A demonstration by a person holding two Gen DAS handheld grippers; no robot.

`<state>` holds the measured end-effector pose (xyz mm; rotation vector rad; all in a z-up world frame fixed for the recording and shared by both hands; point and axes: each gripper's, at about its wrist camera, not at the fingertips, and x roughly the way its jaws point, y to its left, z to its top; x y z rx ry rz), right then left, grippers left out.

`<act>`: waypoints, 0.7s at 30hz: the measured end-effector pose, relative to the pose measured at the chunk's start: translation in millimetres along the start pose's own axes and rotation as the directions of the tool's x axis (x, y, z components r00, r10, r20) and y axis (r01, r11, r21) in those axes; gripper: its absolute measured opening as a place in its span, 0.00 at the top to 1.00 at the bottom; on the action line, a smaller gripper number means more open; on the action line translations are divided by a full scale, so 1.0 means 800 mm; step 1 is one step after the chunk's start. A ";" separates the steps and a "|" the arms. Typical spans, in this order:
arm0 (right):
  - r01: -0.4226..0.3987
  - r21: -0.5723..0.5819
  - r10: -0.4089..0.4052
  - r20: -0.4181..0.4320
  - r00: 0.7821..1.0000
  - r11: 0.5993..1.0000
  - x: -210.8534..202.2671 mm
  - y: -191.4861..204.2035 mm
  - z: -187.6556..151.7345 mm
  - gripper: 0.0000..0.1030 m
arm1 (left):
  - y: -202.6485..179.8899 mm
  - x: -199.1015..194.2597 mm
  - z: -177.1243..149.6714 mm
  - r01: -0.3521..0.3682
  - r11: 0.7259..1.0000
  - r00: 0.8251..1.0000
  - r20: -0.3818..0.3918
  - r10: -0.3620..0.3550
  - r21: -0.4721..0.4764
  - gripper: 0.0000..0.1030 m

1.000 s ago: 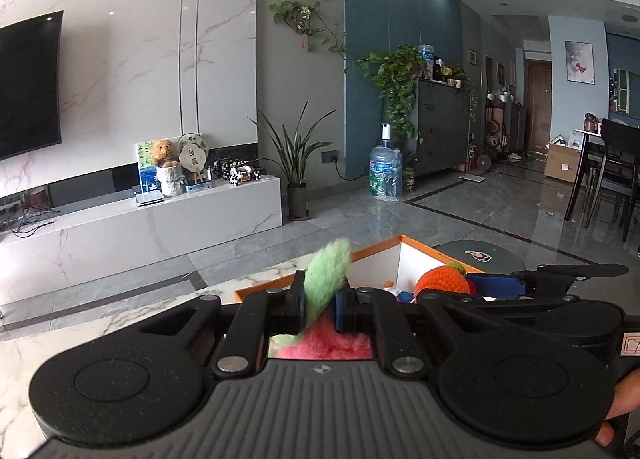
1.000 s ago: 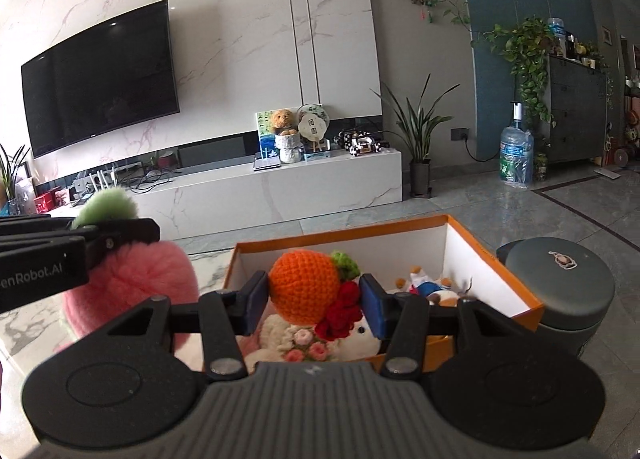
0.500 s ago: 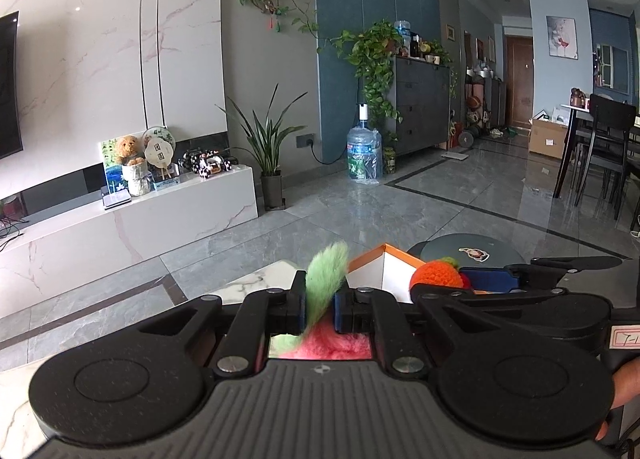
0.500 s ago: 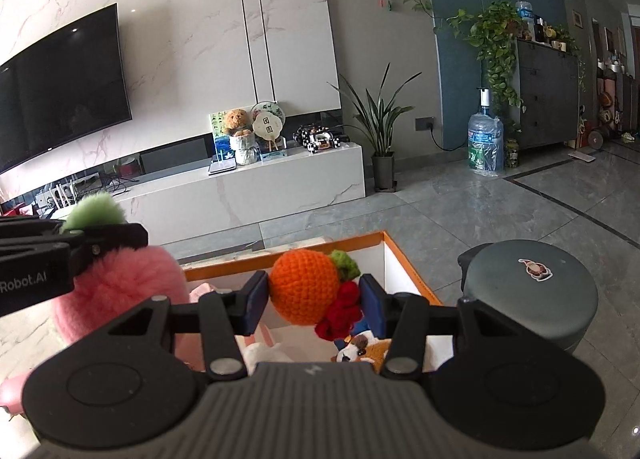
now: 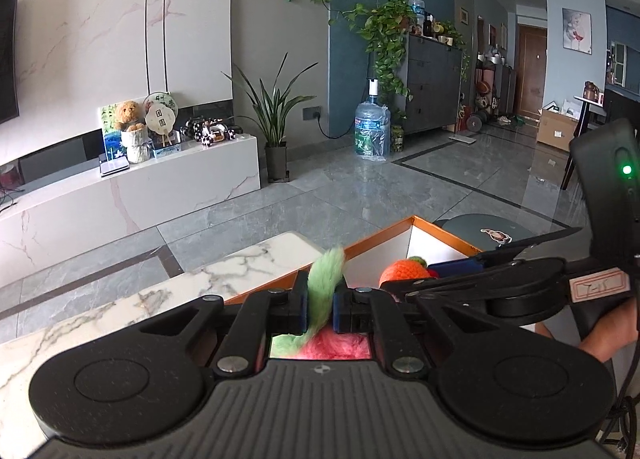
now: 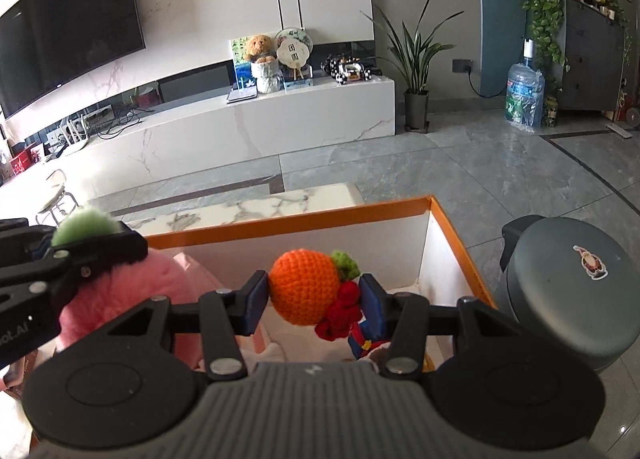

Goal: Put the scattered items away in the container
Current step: 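Carry the peach ball and strawberry over the orange box with both grippers, then open both grippers to drop the peach ball and strawberry into the box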

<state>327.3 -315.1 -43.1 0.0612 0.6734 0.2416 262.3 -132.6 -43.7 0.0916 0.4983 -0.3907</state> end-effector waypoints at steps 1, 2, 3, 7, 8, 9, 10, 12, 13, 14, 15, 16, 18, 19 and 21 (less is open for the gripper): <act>-0.004 0.002 0.004 -0.008 1.000 1.000 0.002 0.000 -0.001 0.49 | 0.002 0.000 0.000 0.005 1.000 1.000 0.002 -0.005 -0.007 0.89; -0.008 0.003 0.008 -0.016 1.000 1.000 0.004 0.000 -0.002 0.49 | 0.003 0.000 -0.001 0.009 1.000 1.000 0.004 -0.009 -0.010 0.89; -0.012 0.004 0.012 -0.024 1.000 1.000 0.006 0.000 -0.003 0.49 | 0.004 0.000 -0.001 0.013 1.000 1.000 0.007 -0.013 -0.013 0.89; -0.011 0.006 0.011 -0.025 1.000 1.000 0.010 0.002 -0.005 0.48 | 0.004 -0.001 -0.003 0.022 1.000 1.000 0.010 -0.022 -0.017 0.89; -0.010 0.007 0.010 -0.024 1.000 1.000 0.011 0.002 -0.006 0.48 | 0.004 0.000 -0.004 0.025 0.999 1.000 0.009 -0.025 -0.022 0.89; -0.009 0.009 0.010 -0.025 1.000 1.000 0.012 0.002 -0.006 0.48 | 0.005 0.001 -0.004 0.028 0.999 1.000 0.007 -0.027 -0.028 0.89; -0.008 0.011 0.008 -0.027 1.000 1.000 0.012 0.001 -0.007 0.47 | 0.006 0.002 -0.004 0.028 0.999 1.000 0.006 -0.028 -0.035 0.89; -0.005 0.017 0.005 -0.029 1.000 1.000 0.014 0.001 -0.008 0.47 | 0.007 0.004 -0.005 0.032 0.998 0.999 0.002 -0.032 -0.052 0.89; -0.006 0.021 0.007 -0.029 1.000 1.000 0.014 0.000 -0.009 0.47 | 0.006 0.005 -0.005 0.033 0.998 0.999 0.001 -0.033 -0.057 0.89; -0.008 0.025 0.009 -0.028 1.000 1.000 0.014 -0.001 -0.009 0.47 | 0.005 0.006 -0.005 0.035 0.998 0.999 0.000 -0.035 -0.061 0.89; -0.010 0.029 0.010 -0.027 1.000 1.000 0.015 -0.002 -0.009 0.47 | 0.005 0.007 -0.005 0.036 0.997 0.999 -0.001 -0.036 -0.066 0.89; -0.011 0.032 0.012 -0.024 1.000 0.999 0.015 -0.002 -0.009 0.47 | 0.005 0.007 -0.005 0.038 0.997 0.999 -0.002 -0.038 -0.068 0.89; -0.012 0.035 0.013 -0.021 1.000 0.999 0.015 -0.003 -0.010 0.47 | 0.004 0.008 -0.004 0.041 0.997 0.999 -0.004 -0.041 -0.071 0.89; -0.009 0.037 0.010 -0.019 1.000 0.999 0.014 -0.004 -0.010 0.47 | 0.003 0.007 -0.004 0.044 0.996 0.999 -0.003 -0.044 -0.073 0.89; -0.001 0.042 0.001 -0.011 1.000 0.999 0.013 -0.007 -0.011 0.47 | 0.000 0.004 -0.002 0.054 0.996 0.999 0.001 -0.054 -0.066 0.89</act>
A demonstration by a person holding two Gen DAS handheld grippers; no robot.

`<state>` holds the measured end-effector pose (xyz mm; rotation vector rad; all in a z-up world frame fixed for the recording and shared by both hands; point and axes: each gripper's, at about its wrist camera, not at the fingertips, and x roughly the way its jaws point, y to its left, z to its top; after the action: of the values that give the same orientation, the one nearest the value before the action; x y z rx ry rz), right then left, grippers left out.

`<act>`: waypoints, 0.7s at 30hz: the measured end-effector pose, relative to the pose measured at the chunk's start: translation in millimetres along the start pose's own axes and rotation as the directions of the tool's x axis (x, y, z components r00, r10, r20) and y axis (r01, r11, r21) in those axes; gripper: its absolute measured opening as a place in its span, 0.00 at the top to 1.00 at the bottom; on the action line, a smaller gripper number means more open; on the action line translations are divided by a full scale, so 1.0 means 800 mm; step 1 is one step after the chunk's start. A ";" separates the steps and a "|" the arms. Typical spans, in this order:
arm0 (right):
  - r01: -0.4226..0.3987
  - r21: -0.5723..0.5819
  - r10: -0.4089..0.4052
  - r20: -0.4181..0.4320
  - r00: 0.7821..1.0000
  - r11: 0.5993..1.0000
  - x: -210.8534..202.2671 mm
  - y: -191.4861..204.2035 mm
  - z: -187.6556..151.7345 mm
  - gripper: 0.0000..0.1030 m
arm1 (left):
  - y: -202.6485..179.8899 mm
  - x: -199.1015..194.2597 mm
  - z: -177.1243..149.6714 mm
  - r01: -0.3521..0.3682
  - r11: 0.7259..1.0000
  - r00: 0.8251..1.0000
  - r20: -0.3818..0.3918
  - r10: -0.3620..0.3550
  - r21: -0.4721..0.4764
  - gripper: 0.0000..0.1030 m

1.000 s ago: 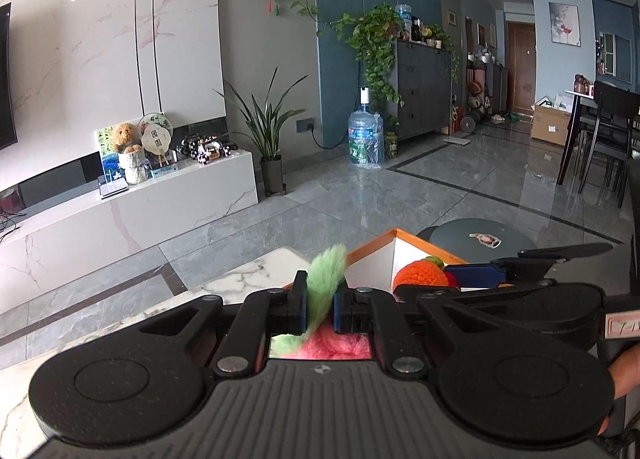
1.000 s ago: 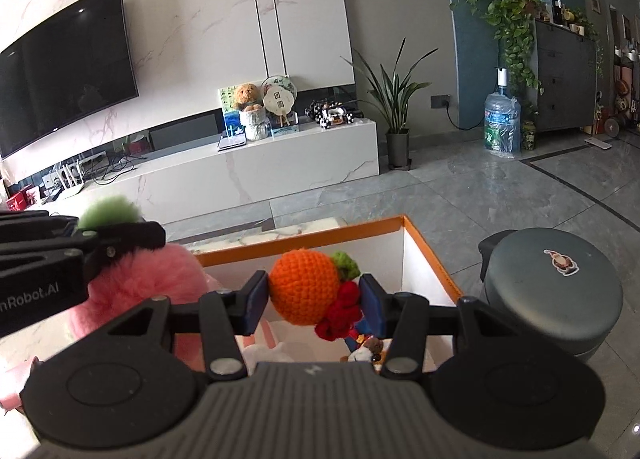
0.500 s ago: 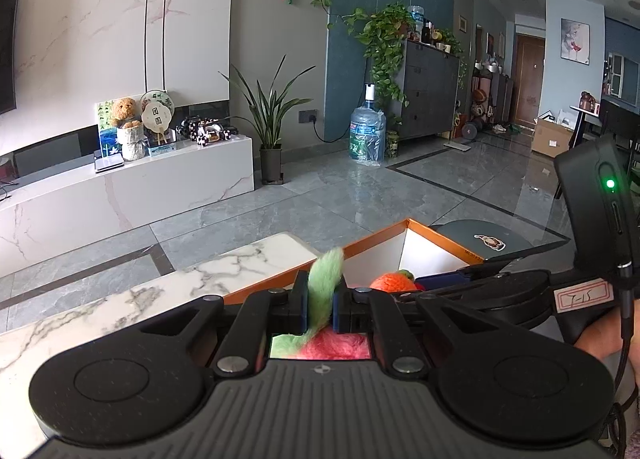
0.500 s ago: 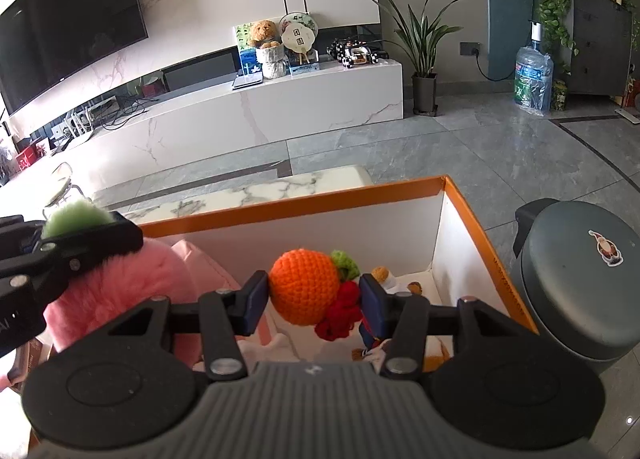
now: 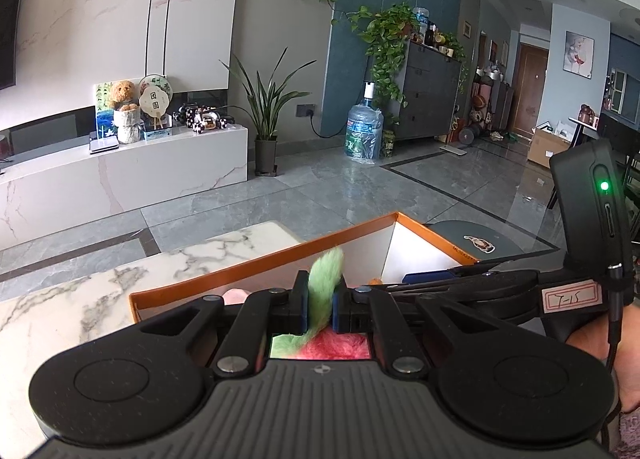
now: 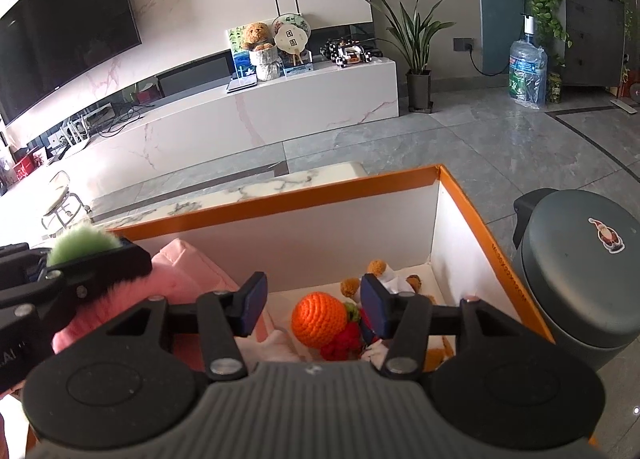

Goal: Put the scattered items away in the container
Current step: 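Open both grippers to drop the peach ball and strawberry into the box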

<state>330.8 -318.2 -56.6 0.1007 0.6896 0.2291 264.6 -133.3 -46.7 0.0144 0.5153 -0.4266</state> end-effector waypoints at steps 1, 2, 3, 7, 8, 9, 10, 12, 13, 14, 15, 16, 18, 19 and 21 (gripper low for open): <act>0.006 0.004 -0.006 0.010 1.000 1.000 -0.003 -0.002 0.000 0.47 | -0.002 -0.002 0.001 0.006 1.000 1.000 0.002 -0.006 0.007 0.89; 0.015 0.015 -0.015 0.024 1.000 1.000 -0.007 -0.006 0.000 0.46 | -0.003 -0.003 0.003 0.014 1.000 1.000 0.003 -0.014 0.014 0.89; 0.023 0.028 -0.024 0.037 0.999 0.999 -0.011 -0.010 0.000 0.46 | -0.007 -0.003 0.003 0.023 0.999 1.000 0.002 -0.023 0.022 0.89; 0.052 0.082 -0.058 0.082 0.995 0.995 -0.024 -0.026 0.001 0.43 | -0.023 -0.003 0.003 0.073 0.996 0.997 -0.019 -0.072 0.058 0.89; 0.053 0.092 -0.061 0.088 0.994 0.994 -0.026 -0.029 0.001 0.43 | -0.027 -0.002 0.001 0.086 0.994 0.996 -0.027 -0.085 0.066 0.89; 0.054 0.102 -0.063 0.092 0.994 0.993 -0.028 -0.031 0.001 0.43 | -0.032 0.001 0.000 0.099 0.992 0.995 -0.036 -0.096 0.075 0.89; 0.054 0.112 -0.065 0.097 0.993 0.992 -0.030 -0.034 0.001 0.43 | -0.036 0.004 -0.002 0.110 0.991 0.993 -0.044 -0.106 0.083 0.89; 0.052 0.115 -0.064 0.103 0.993 0.992 -0.033 -0.035 0.001 0.43 | -0.043 0.008 -0.007 0.121 0.988 0.992 -0.057 -0.116 0.099 0.89; 0.050 0.114 -0.062 0.104 0.993 0.992 -0.033 -0.034 0.001 0.43 | -0.046 0.012 -0.010 0.126 0.987 0.991 -0.065 -0.119 0.103 0.89; 0.048 0.111 -0.060 0.104 0.993 0.993 -0.034 -0.034 0.001 0.43 | -0.048 0.015 -0.012 0.129 0.986 0.990 -0.072 -0.122 0.106 0.89; 0.046 0.109 -0.058 0.104 0.993 0.993 -0.034 -0.033 0.002 0.43 | -0.050 0.019 -0.014 0.133 0.985 0.989 -0.080 -0.124 0.106 0.89; 0.043 0.106 -0.054 0.103 0.993 0.993 -0.034 -0.032 0.001 0.43 | -0.051 0.022 -0.016 0.135 0.985 0.988 -0.087 -0.127 0.105 0.89; 0.040 0.098 -0.050 0.103 0.993 0.994 -0.034 -0.030 0.001 0.43 | -0.054 0.030 -0.020 0.139 0.985 0.986 -0.102 -0.129 0.103 0.89; 0.040 0.095 -0.050 0.104 0.993 0.995 -0.035 -0.030 0.001 0.43 | -0.055 0.033 -0.022 0.140 0.985 0.986 -0.108 -0.128 0.104 0.88; 0.038 0.092 -0.048 0.104 0.993 0.995 -0.036 -0.030 0.001 0.43 | -0.057 0.039 -0.026 0.131 0.986 0.986 -0.119 -0.118 0.104 0.87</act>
<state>313.7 -348.6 -42.3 0.1827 0.5956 0.1501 261.5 -184.9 -75.6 0.1146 0.6051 -0.5795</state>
